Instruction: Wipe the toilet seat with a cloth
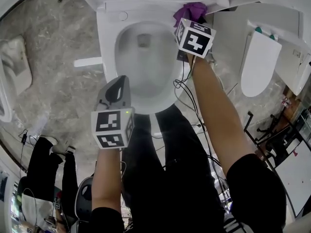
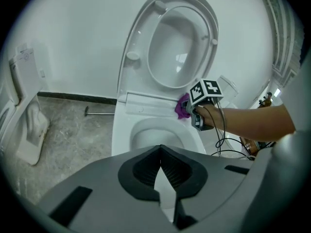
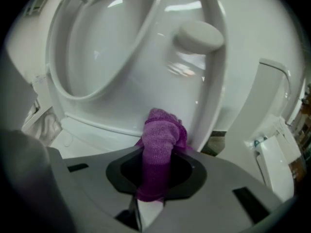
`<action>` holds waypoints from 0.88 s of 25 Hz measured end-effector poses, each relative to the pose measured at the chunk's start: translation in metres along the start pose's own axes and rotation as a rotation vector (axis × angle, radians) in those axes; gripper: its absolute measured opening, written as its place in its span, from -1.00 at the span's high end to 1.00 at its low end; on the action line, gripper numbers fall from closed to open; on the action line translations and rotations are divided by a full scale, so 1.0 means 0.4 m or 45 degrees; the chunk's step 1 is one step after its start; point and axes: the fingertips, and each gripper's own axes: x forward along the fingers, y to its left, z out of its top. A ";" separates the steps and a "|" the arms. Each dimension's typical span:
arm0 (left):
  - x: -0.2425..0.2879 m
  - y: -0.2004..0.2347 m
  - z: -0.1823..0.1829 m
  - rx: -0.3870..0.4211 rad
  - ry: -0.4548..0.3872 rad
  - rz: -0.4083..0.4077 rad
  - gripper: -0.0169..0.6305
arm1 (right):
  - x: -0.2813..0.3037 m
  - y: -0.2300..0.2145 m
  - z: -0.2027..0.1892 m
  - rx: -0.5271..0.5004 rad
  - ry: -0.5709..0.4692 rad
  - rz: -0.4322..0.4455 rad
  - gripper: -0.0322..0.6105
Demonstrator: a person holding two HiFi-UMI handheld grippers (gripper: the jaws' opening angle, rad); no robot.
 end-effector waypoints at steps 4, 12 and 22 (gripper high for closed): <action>-0.008 0.024 0.006 0.015 0.003 -0.002 0.94 | 0.002 0.134 0.018 -0.149 -0.015 0.100 0.64; -0.045 0.104 -0.012 -0.018 -0.023 0.020 0.94 | -0.001 0.286 0.036 -0.109 -0.064 0.216 0.64; -0.099 0.189 -0.048 -0.043 -0.026 0.042 0.94 | -0.012 0.541 0.063 -0.348 -0.058 0.426 0.64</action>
